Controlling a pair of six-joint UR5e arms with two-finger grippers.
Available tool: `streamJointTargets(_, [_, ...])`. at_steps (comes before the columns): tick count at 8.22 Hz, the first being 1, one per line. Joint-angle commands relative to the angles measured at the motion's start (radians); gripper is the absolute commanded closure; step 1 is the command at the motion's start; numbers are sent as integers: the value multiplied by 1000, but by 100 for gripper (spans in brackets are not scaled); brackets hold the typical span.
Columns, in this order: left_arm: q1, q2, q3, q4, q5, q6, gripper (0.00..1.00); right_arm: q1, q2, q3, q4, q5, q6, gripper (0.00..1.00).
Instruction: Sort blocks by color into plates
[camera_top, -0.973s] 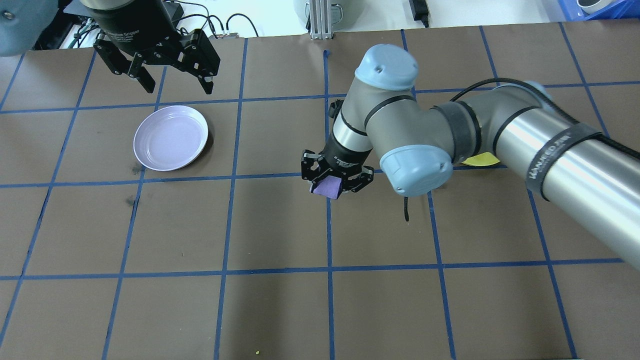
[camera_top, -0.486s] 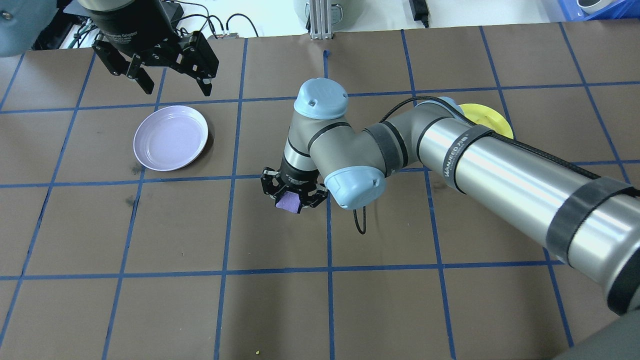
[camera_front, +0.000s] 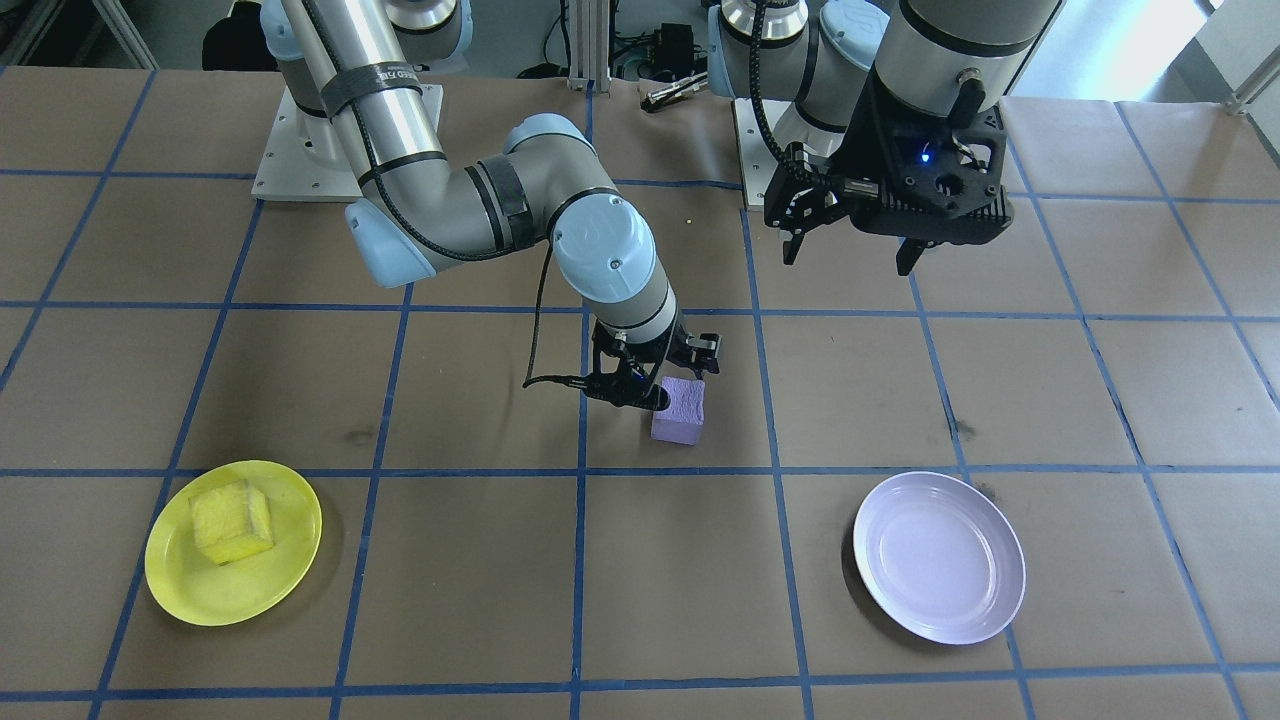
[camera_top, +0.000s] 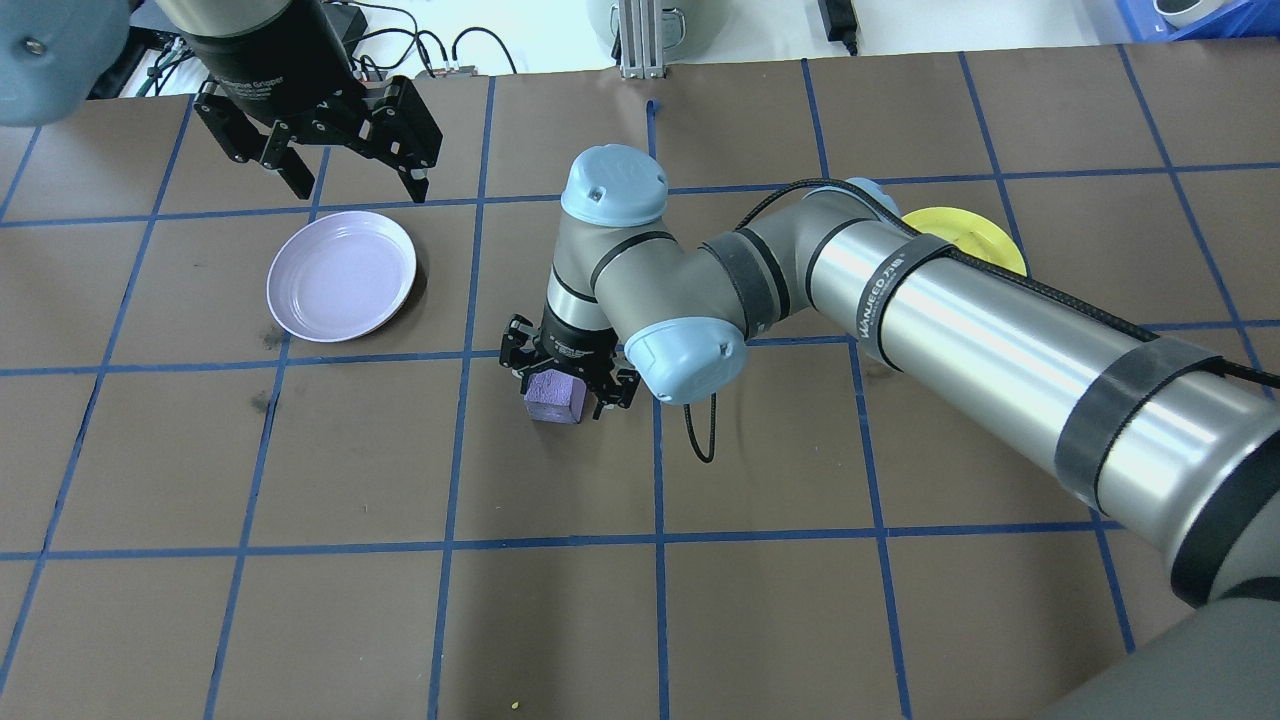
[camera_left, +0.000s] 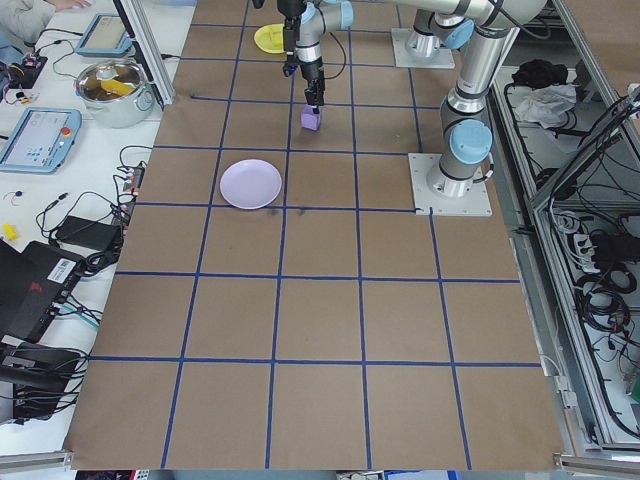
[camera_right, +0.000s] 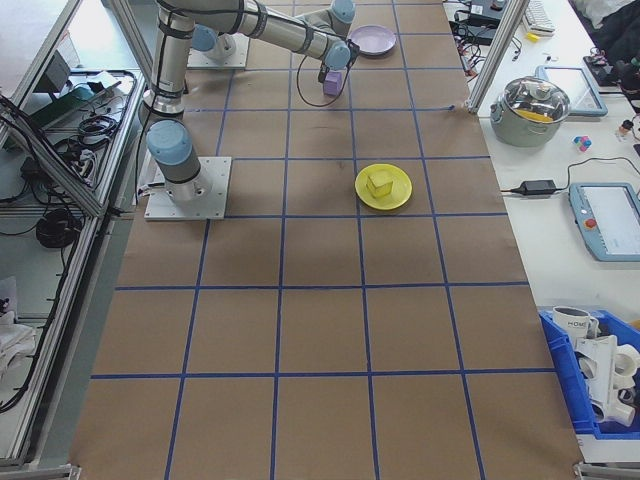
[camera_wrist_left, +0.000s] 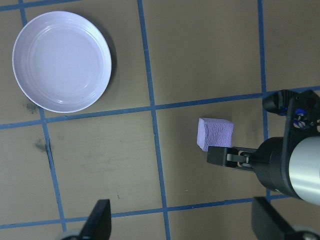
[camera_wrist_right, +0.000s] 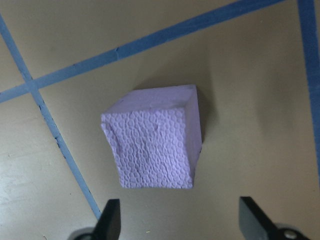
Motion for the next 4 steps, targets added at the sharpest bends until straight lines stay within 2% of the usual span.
streamJointTargets(1, [-1,0,-5,3,0,-1,0,-97,-75,-17,116,-14,-66,0])
streamJointTargets(3, [-1,-3,-7,5,-6,1,0,-243,-185,-20,285,-78,-259,0])
streamJointTargets(4, [-4,-12,-7,5,-12,-4,0,-303,-228,-21,334,-106,-373,0])
